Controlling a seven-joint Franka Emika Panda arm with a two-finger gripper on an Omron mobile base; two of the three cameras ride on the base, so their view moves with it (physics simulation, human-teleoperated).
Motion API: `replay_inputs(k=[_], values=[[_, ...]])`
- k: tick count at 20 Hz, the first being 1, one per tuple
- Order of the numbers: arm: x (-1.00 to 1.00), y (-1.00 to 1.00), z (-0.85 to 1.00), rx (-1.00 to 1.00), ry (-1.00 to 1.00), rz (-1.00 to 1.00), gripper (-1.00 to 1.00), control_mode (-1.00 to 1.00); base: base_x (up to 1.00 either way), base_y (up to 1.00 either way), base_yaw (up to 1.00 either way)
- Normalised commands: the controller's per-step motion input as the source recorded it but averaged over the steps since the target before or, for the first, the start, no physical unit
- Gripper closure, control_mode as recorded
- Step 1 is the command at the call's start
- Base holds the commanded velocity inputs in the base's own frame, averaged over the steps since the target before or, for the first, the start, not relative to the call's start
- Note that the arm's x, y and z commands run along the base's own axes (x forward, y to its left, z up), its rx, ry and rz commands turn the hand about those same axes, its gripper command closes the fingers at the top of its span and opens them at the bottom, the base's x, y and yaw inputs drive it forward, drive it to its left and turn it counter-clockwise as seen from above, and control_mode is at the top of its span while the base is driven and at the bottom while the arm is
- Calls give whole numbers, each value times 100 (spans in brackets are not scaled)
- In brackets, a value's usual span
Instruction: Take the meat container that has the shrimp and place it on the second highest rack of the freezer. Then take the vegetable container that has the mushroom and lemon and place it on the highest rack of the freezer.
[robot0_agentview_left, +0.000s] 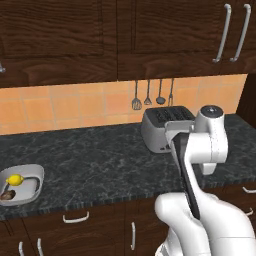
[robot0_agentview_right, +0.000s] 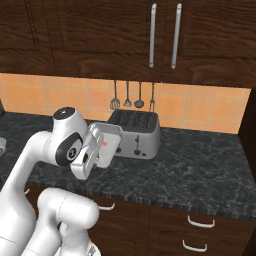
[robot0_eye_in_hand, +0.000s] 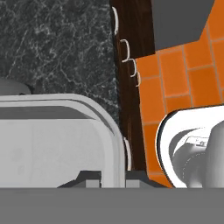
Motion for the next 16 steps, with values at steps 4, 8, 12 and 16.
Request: replay_inputs(k=[4,8,12,16], values=[[2,4,18,0,2,2,100,-100,0,0,0],[-1,17,29,-2,3,0,100,-100,0,0,0],[-13,0,5,0,1,0,100,100,-11,0,0],[0,0,0,0,0,0,100,100,-60,20,0]])
